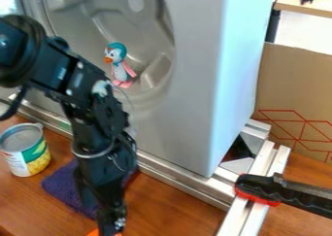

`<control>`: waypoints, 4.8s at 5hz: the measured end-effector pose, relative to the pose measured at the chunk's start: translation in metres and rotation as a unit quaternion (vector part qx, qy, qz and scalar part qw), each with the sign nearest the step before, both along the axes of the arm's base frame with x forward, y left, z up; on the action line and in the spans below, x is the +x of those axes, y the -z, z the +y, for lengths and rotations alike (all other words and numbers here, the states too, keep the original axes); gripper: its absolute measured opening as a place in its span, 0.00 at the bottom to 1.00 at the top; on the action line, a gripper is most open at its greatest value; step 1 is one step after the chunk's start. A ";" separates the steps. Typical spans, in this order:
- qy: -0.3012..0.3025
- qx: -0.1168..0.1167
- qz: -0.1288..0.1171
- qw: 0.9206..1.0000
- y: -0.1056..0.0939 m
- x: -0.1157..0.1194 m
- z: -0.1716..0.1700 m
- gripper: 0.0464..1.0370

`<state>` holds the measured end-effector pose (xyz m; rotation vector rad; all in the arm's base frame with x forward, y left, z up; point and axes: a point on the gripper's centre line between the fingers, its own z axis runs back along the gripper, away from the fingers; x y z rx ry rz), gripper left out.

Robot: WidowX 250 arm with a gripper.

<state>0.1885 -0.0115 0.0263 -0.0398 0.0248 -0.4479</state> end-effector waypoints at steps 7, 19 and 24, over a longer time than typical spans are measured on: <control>0.000 0.045 0.057 0.997 0.046 -0.012 0.001 0.96; -0.181 0.061 0.115 0.975 0.055 -0.008 -0.069 0.58; -0.269 0.066 0.079 0.958 0.035 -0.012 -0.065 0.97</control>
